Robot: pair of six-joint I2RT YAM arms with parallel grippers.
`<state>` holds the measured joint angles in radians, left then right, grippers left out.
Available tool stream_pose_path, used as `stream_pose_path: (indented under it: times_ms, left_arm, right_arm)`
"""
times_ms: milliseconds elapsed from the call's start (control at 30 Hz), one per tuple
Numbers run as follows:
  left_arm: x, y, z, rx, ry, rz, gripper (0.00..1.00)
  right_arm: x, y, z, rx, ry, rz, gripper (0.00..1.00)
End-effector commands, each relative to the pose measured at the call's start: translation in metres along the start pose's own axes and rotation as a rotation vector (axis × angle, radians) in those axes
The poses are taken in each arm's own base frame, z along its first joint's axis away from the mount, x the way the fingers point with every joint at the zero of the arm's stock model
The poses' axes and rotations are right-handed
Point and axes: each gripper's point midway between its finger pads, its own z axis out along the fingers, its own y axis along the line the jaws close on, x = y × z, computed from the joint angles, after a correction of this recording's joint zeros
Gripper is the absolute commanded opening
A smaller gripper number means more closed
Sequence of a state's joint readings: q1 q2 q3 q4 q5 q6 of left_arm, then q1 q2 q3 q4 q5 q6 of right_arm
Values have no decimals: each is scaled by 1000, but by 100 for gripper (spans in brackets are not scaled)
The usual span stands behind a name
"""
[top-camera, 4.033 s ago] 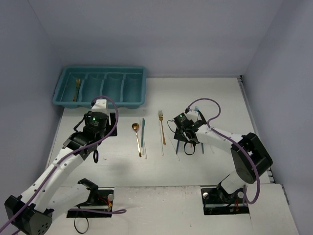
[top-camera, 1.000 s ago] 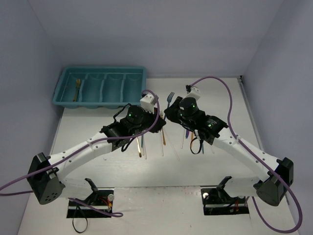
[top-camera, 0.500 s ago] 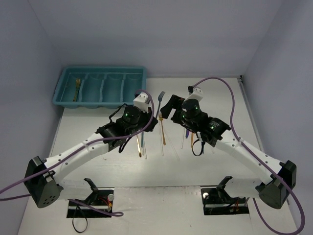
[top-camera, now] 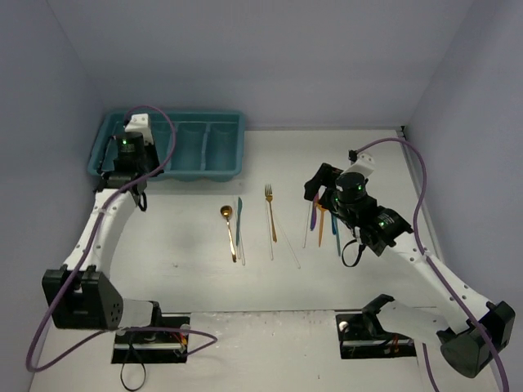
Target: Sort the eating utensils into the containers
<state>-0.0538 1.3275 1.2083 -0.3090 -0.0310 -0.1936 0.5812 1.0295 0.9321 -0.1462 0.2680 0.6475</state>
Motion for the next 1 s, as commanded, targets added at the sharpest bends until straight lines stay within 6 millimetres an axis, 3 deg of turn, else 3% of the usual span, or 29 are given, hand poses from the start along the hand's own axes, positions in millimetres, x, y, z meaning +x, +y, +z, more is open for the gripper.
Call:
stream_pose_path:
  times_ms: [0,167,267,333,400,567,633,767,800,933,967]
  left_arm:
    - [-39,74,42,-178,-58,113,0]
    - [-58,120,99,-240,-40,117,0]
    - [-52,142,135,-273,1,179,0]
    - [-67,155,145,-298,-7,221,0]
    - [-58,167,163,-310,30,233,0]
    - [-62,190,189,-315,17,199,0]
    - [-64,191,195,-316,20,198,2]
    - [-66,190,202,-308,13,170,41]
    - [-66,189,201,-308,12,162,46]
    - [-72,180,183,-293,-14,78,53]
    - [-81,175,172,-289,-44,28,53]
  right_arm:
    - [0,-5,2,-1,-12,-75,76]
    - [5,-10,5,5,7,-128,76]
    - [9,-10,7,-1,27,-146,76]
    - [13,-8,6,-23,50,-146,76]
    - [18,-7,5,-39,71,-147,76]
    - [34,-8,5,-61,126,-142,75]
    - [37,-9,7,-53,137,-140,75]
    - [39,-12,11,-32,141,-134,75]
    - [38,-12,12,-29,141,-135,75]
    - [34,-10,13,-29,132,-146,75]
    - [32,-10,13,-27,126,-149,76]
